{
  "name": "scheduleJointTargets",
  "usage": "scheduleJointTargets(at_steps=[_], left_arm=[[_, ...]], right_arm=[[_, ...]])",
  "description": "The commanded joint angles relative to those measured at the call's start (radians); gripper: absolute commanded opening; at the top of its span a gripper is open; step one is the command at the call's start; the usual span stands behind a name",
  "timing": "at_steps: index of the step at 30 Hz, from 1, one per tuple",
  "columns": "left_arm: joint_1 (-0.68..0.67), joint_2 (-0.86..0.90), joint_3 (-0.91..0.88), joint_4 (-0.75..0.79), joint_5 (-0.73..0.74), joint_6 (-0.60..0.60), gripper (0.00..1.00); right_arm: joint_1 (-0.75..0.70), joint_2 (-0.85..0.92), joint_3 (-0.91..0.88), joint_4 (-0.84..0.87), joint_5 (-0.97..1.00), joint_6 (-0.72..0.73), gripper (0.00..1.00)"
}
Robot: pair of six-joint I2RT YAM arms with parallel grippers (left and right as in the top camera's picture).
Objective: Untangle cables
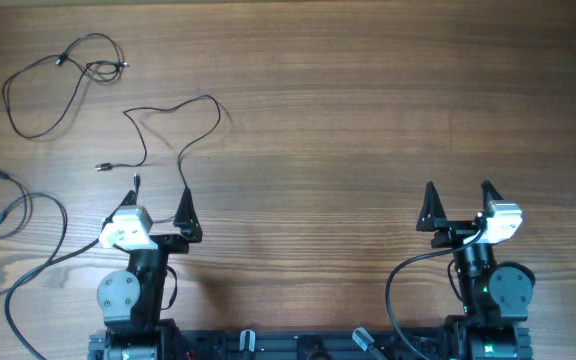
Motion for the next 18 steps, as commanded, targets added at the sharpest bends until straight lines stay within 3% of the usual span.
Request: scheduleJointTargets(at_steps=[1, 18], left_arm=[[-0.003, -0.009, -0.007, -0.002, 0.016, 0.019, 1.0], [-0.003, -0.009, -0.007, -0.002, 0.016, 0.019, 1.0]], right_arm=[[0.002, -0.018, -0.001, 0.004, 0.017, -0.08, 1.0], [-0.002, 0.081, -0.001, 0.008, -0.004, -0.129, 1.0]])
